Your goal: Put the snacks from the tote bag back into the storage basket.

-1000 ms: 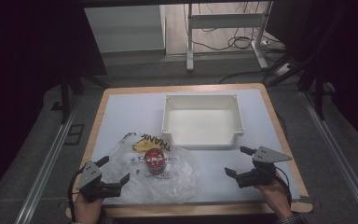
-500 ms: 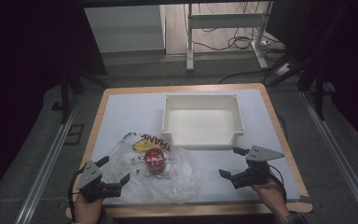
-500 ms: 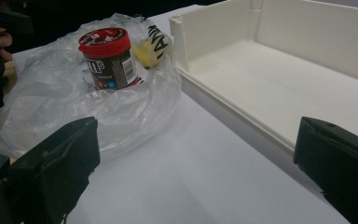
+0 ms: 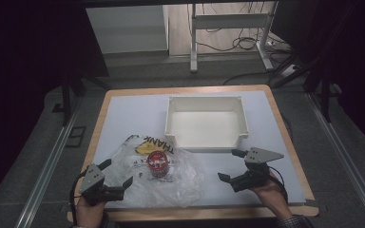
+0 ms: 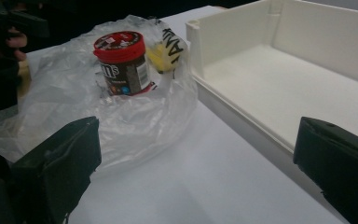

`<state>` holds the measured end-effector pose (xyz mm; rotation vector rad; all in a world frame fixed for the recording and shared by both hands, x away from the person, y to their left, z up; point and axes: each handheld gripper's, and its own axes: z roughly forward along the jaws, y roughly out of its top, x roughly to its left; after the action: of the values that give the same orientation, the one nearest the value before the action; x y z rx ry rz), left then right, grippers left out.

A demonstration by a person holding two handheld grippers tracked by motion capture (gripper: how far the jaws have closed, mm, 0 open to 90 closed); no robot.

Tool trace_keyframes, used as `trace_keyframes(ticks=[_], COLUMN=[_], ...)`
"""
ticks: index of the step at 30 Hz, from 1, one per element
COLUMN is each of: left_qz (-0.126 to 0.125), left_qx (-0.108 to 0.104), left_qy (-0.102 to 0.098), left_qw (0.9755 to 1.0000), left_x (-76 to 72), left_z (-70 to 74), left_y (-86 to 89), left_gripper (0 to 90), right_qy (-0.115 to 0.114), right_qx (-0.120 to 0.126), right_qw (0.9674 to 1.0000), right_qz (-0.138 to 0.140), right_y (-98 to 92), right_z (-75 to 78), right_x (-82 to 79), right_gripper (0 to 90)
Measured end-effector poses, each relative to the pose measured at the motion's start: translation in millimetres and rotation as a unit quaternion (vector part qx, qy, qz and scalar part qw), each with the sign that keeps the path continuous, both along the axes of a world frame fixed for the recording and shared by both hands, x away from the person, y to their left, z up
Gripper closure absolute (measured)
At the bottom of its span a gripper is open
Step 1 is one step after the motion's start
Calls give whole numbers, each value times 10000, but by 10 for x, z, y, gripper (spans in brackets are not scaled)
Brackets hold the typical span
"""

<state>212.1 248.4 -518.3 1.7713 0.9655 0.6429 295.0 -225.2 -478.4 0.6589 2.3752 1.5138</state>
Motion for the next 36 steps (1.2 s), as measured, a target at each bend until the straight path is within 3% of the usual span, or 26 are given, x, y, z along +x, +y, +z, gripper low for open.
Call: trace_keyframes(ticks=[12,22,28,36], left_qz=[-17,-27,-27,-28], left_qx=[56,88,108,125], left_qy=[8,3,6,9], left_qw=[10000,10000,9999,9999], left_x=[0,0,-1,0], left_z=[0,0,-1,-1], left_y=[-9,-15,-19,-21], left_gripper=[0,0,0,0], right_qy=[32,156,172,267], right_qx=[-324,-429,-621,-803], right_qw=[9993,9985,9970,9943], right_qz=[202,313,417,645], right_y=[192,346,466,589], right_z=[-10,70,48,34], right_x=[38,120,169,220], right_gripper=[18,102,217,226])
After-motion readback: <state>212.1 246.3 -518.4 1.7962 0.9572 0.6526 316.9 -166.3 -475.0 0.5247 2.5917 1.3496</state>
